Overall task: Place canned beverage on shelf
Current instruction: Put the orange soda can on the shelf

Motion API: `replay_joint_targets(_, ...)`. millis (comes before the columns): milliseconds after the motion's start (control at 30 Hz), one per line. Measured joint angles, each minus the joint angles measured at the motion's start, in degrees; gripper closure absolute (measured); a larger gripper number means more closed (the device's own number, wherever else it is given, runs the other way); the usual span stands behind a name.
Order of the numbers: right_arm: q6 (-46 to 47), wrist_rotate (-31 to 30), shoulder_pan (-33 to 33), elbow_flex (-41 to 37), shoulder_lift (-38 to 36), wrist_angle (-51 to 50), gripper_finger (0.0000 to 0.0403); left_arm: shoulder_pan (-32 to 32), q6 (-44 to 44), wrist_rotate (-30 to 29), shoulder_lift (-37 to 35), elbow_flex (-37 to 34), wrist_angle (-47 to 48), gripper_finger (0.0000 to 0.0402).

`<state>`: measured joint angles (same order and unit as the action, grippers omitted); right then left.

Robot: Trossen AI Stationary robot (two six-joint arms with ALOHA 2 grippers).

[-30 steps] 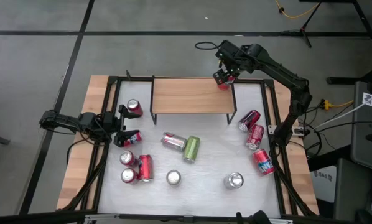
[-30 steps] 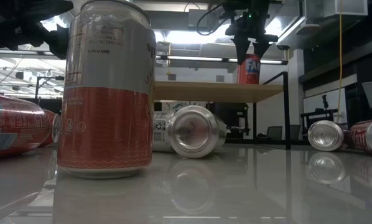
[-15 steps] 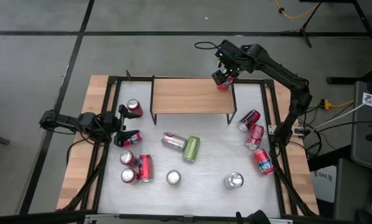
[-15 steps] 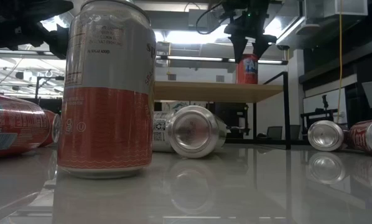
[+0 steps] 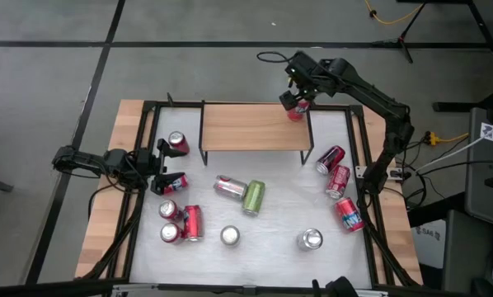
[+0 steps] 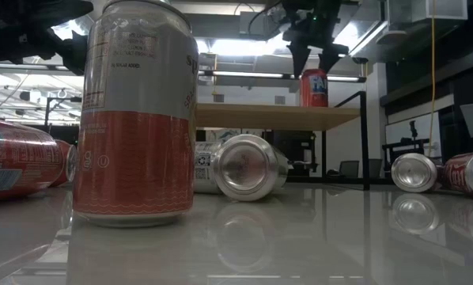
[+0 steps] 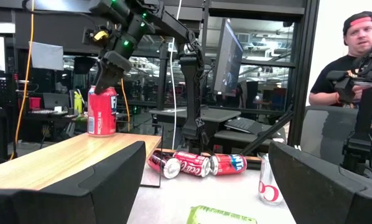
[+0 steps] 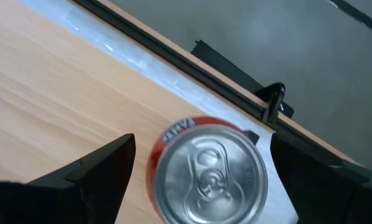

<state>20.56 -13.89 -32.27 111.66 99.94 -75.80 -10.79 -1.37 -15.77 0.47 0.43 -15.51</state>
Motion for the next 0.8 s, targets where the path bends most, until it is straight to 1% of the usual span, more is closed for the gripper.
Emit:
replay_joint_targets(133, -1.64, -0.1, 0.0, 0.07, -0.17, 0.31, 0.004, 0.0, 0.0, 0.0, 0.0, 0.02, 0.0, 0.0066)
replay_joint_targets(367, -7.92, -0.11, 0.0, 0.07, -0.17, 0.32, 0.004, 0.0, 0.0, 0.0, 0.0, 0.02, 0.0, 0.0066)
replay_joint_targets(500, -12.92, -0.14, 0.0, 0.43, -0.17, 0.21, 0.004, 0.0, 0.0, -0.02, -0.01, 0.01, 0.02, 0.0066)
replay_joint_targets(633, -19.05, 0.06, 0.0, 2.48, -0.17, 0.9, 0.004, 0.0, 0.0, 0.0, -0.02, 0.02, 0.0, 0.0066)
replay_joint_targets(800, -24.56, 2.71, 0.0, 4.71, -0.18, 0.59, 0.004, 0.0, 0.0, -0.02, -0.01, 0.02, 0.01, 0.0066)
